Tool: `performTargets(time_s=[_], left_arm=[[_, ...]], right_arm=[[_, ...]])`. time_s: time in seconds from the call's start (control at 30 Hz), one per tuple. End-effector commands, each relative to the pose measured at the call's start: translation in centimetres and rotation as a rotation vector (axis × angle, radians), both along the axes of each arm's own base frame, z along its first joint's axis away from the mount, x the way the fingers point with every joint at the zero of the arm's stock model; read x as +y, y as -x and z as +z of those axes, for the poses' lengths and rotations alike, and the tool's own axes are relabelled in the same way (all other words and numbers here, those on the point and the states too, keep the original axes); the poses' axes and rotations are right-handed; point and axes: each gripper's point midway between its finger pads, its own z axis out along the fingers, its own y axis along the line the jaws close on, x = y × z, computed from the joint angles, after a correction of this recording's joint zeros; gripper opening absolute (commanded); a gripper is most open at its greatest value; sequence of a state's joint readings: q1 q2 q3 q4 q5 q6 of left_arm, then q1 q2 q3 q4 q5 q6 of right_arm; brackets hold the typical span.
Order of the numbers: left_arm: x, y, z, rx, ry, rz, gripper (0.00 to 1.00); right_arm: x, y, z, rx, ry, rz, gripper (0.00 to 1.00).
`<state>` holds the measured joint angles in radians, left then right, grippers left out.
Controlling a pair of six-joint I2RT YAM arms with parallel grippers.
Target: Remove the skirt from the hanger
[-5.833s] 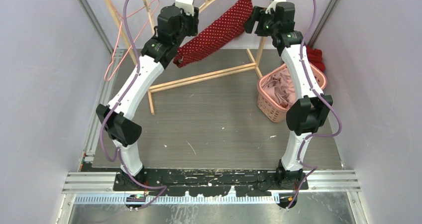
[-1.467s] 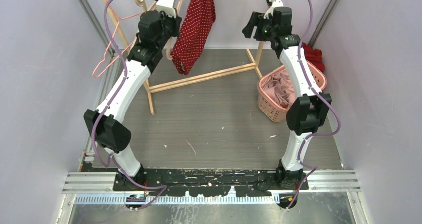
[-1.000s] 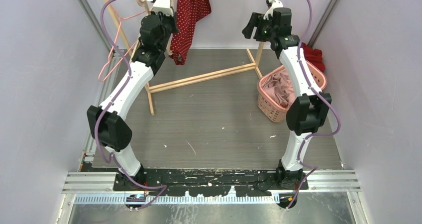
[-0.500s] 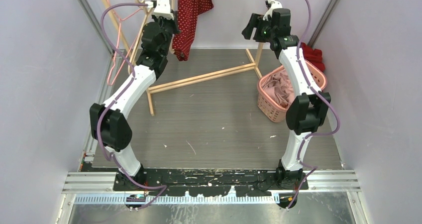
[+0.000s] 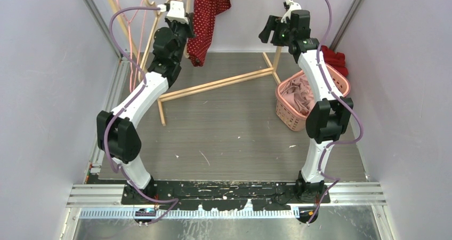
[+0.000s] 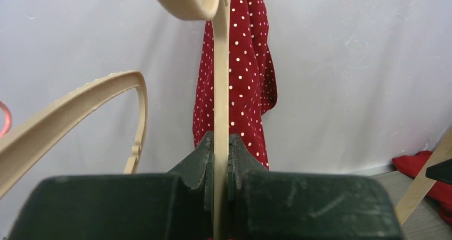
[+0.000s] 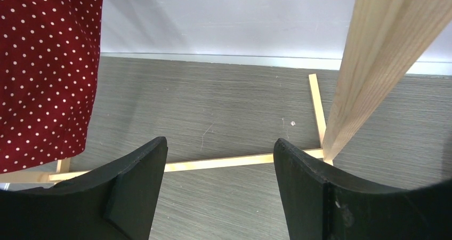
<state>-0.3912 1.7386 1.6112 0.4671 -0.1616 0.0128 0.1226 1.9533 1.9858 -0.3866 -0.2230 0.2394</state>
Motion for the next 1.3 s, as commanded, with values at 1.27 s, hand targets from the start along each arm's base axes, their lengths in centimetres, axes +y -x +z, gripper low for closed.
performTargets(time_s=[1.27], left_arm=[[2.3,5.7,10.4,-0.466,-0.145,0.165,0.00]], right_arm=[[0.1,-1.1,0.1,-0.037,-0.009,0.001,0.78]])
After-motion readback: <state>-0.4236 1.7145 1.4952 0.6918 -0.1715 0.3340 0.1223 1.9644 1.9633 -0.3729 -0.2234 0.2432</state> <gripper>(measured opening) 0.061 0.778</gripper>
